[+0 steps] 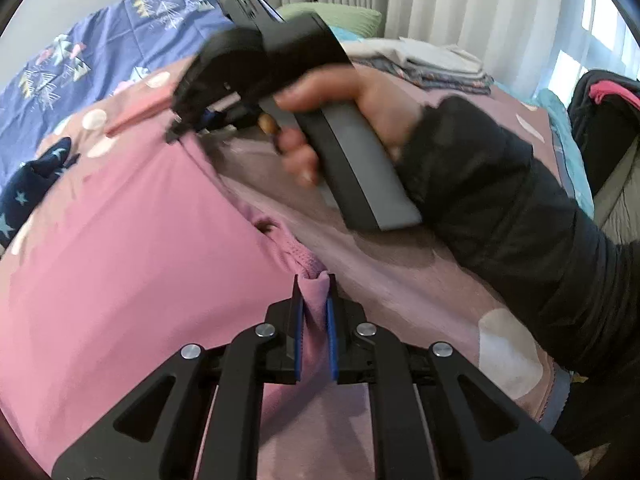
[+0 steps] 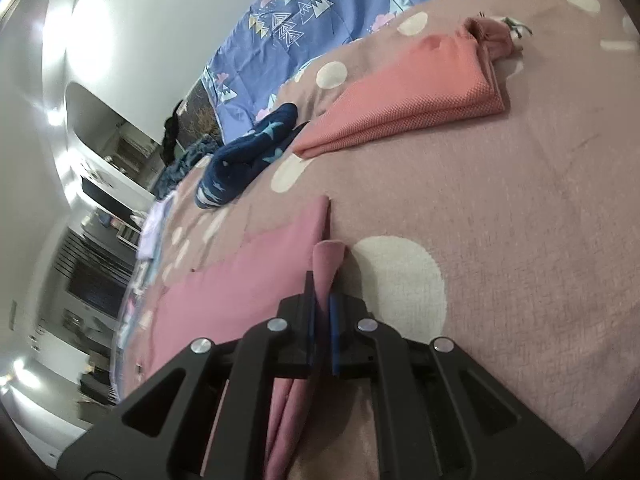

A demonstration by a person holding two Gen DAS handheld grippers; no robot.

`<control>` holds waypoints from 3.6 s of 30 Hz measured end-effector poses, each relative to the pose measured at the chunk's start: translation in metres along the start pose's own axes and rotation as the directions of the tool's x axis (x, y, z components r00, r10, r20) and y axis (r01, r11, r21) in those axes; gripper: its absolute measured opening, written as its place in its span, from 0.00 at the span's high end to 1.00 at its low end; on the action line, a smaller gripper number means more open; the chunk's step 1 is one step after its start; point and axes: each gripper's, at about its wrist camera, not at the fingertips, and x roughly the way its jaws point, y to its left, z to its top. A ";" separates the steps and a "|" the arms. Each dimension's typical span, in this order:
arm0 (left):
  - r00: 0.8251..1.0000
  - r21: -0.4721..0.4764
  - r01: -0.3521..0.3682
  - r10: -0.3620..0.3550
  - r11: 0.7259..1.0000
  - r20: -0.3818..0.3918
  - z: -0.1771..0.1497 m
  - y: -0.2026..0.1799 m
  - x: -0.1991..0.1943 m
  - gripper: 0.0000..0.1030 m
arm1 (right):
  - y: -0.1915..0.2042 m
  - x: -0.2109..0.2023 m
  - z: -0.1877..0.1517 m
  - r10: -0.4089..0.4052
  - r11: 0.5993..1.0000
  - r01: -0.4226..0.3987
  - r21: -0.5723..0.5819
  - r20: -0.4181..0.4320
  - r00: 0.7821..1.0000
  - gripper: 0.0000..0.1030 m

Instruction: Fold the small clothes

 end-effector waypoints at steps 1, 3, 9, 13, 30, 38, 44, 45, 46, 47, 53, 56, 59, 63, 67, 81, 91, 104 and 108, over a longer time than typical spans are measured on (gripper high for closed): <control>1.000 0.002 0.011 -0.011 1.000 -0.002 -0.001 -0.002 0.001 0.91 | 0.003 -0.003 0.000 0.002 1.000 -0.002 -0.014 0.009 1.000 0.95; 1.000 0.016 0.026 -0.026 1.000 0.004 0.000 -0.007 -0.002 0.91 | 0.008 -0.007 -0.002 -0.006 0.999 0.007 -0.039 0.026 1.000 0.95; 0.999 0.035 0.032 -0.032 0.999 0.005 -0.001 -0.009 0.001 0.92 | 0.007 -0.008 -0.002 -0.001 1.000 0.002 -0.025 0.026 1.000 0.94; 0.999 0.025 0.035 -0.035 0.999 0.015 -0.002 -0.009 -0.001 0.93 | 0.008 -0.009 -0.001 0.016 1.000 -0.016 -0.017 0.029 0.999 0.94; 0.993 0.137 -0.115 0.116 0.984 0.003 -0.005 -0.026 0.006 0.94 | 0.012 -0.003 -0.003 -0.020 0.998 0.021 -0.060 0.024 1.000 0.94; 1.000 0.117 0.020 -0.018 0.993 -0.016 -0.006 -0.029 0.007 1.00 | 0.013 0.006 -0.003 -0.126 0.987 0.130 -0.090 0.054 0.991 0.91; 0.998 0.095 0.070 -0.069 0.993 -0.011 -0.010 -0.027 -0.002 0.95 | 0.004 -0.005 -0.001 -0.087 0.994 0.093 -0.058 0.086 0.992 0.74; 0.998 0.091 0.067 -0.067 0.994 -0.005 -0.010 -0.026 -0.006 0.87 | 0.004 -0.005 -0.001 -0.086 0.994 0.091 -0.058 0.084 0.993 0.74; 0.998 0.091 0.053 -0.054 0.994 0.010 -0.012 -0.025 -0.013 0.83 | 0.004 -0.004 -0.001 -0.085 0.994 0.090 -0.057 0.083 0.993 0.74; 0.999 0.090 0.035 -0.038 0.995 0.025 -0.015 -0.024 -0.019 0.76 | 0.004 -0.004 -0.001 -0.084 0.994 0.089 -0.057 0.082 0.993 0.74; 0.994 -0.017 -0.098 0.098 0.995 0.043 -0.043 0.008 -0.046 0.68 | 0.004 -0.008 -0.006 -0.101 0.993 0.107 -0.059 0.099 0.990 0.72; 0.983 -0.081 -0.182 0.185 0.980 0.023 -0.063 0.026 -0.055 0.52 | 0.003 -0.021 -0.014 -0.136 0.989 0.142 -0.037 0.128 0.982 0.72; 0.976 -0.158 -0.210 0.215 0.965 0.017 -0.084 0.046 -0.067 0.46 | 0.002 -0.045 -0.038 -0.130 0.991 0.134 -0.019 0.149 0.980 0.72; 0.975 -0.261 -0.217 0.219 0.941 -0.022 -0.108 0.071 -0.068 0.45 | 0.026 -0.079 -0.087 -0.072 0.990 0.088 -0.106 0.148 0.986 0.72; 0.978 -0.265 -0.203 0.211 0.943 0.001 -0.112 0.074 -0.071 0.45 | 0.052 -0.089 -0.146 -0.164 0.959 0.182 -0.218 0.098 0.982 0.60; 0.913 -0.613 -0.248 0.393 0.750 0.111 -0.201 0.145 -0.182 0.45 | 0.224 -0.067 -0.212 -0.219 0.687 0.311 -0.657 0.220 0.950 0.51; 0.819 -0.818 -0.288 0.571 0.497 0.058 -0.316 0.184 -0.256 0.45 | 0.337 0.055 -0.336 -0.182 0.271 0.150 -0.951 0.103 0.978 0.41; 0.839 -0.849 -0.185 0.529 0.495 0.126 -0.346 0.213 -0.257 0.45 | 0.359 0.135 -0.361 -0.335 0.053 0.320 -0.946 0.284 0.898 0.43; 0.845 -0.853 -0.147 0.512 0.501 0.156 -0.348 0.225 -0.258 0.44 | 0.363 0.149 -0.356 -0.353 0.069 0.344 -0.937 0.299 0.886 0.51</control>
